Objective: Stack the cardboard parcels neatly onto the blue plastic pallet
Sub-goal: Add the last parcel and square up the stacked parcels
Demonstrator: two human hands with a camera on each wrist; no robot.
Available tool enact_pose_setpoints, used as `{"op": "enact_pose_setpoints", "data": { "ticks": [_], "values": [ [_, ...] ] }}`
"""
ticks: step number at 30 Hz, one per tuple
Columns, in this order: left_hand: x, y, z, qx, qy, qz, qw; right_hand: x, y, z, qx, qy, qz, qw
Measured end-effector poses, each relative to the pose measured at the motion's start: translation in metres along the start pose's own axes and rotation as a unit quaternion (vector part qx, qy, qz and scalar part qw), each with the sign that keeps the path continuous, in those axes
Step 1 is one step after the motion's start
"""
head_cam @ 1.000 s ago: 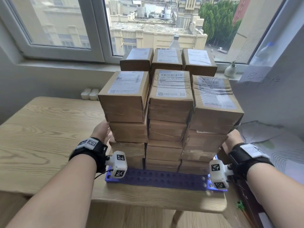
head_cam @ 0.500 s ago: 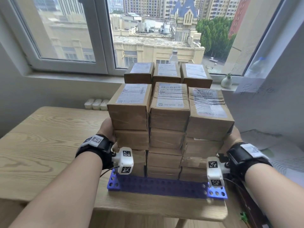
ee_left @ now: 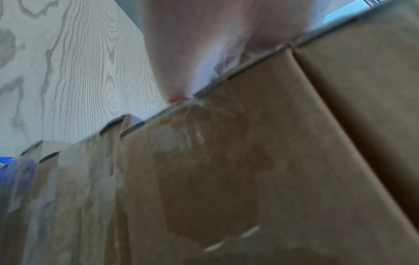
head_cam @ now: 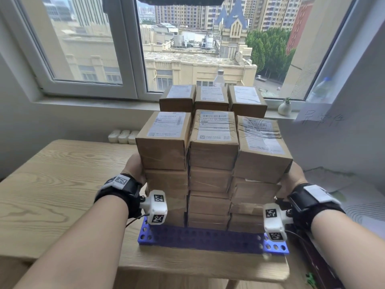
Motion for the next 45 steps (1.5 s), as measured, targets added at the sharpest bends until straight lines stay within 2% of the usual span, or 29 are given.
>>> {"op": "enact_pose_setpoints", "data": {
  "ticks": [3, 6, 9, 12, 14, 16, 19, 20, 21, 23, 28, 33, 38, 45],
  "values": [
    [0.005, 0.004, 0.016, -0.015, -0.012, 0.007, 1.0, -0.001, 0.004, -0.025, 0.042, 0.05, 0.023, 0.998],
    [0.012, 0.006, 0.041, -0.016, -0.043, 0.039, 0.998, -0.015, 0.015, -0.07, 0.115, 0.154, 0.022, 0.981],
    [0.007, 0.018, 0.073, -0.016, -0.076, 0.053, 0.996, -0.047, 0.042, -0.118, 0.22, 0.32, 0.011, 0.922],
    [-0.003, 0.029, 0.092, -0.032, -0.114, 0.052, 0.992, -0.096, 0.082, -0.149, 0.312, 0.449, -0.035, 0.837],
    [-0.009, 0.038, 0.094, -0.039, -0.127, 0.045, 0.99, -0.136, 0.11, -0.148, 0.326, 0.524, -0.095, 0.781],
    [-0.011, 0.043, 0.086, -0.042, -0.132, 0.028, 0.99, -0.173, 0.126, -0.128, 0.315, 0.627, -0.156, 0.696],
    [-0.013, 0.053, 0.072, -0.04, -0.135, 0.031, 0.989, -0.208, 0.141, -0.074, 0.278, 0.768, -0.22, 0.533],
    [-0.011, 0.053, 0.067, -0.035, -0.138, 0.041, 0.989, -0.214, 0.142, -0.056, 0.269, 0.797, -0.233, 0.488],
    [-0.011, 0.053, 0.064, -0.031, -0.14, 0.045, 0.989, -0.219, 0.143, -0.042, 0.262, 0.818, -0.239, 0.453],
    [-0.012, 0.053, 0.061, -0.033, -0.137, 0.045, 0.989, -0.222, 0.139, -0.024, 0.257, 0.839, -0.24, 0.416],
    [-0.018, 0.052, 0.057, -0.037, -0.129, 0.035, 0.99, -0.219, 0.133, -0.018, 0.285, 0.838, -0.231, 0.404],
    [-0.032, 0.052, 0.056, -0.053, -0.068, 0.011, 0.996, -0.217, 0.133, -0.018, 0.293, 0.837, -0.229, 0.4],
    [-0.035, 0.052, 0.059, -0.064, -0.019, -0.006, 0.998, -0.214, 0.135, -0.022, 0.29, 0.839, -0.234, 0.397],
    [-0.039, 0.051, 0.058, -0.063, -0.01, -0.018, 0.998, -0.213, 0.137, -0.027, 0.268, 0.844, -0.245, 0.395]
  ]
}}
Point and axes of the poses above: each hand's wrist, its own y-axis away from the middle knuckle, its own x-axis out of the back of the hand, z = x × y, the point moved 7 cm from there along -y, towards the middle knuckle, and after that the axes turned 8 degrees about -y, right-handed, at the moved point
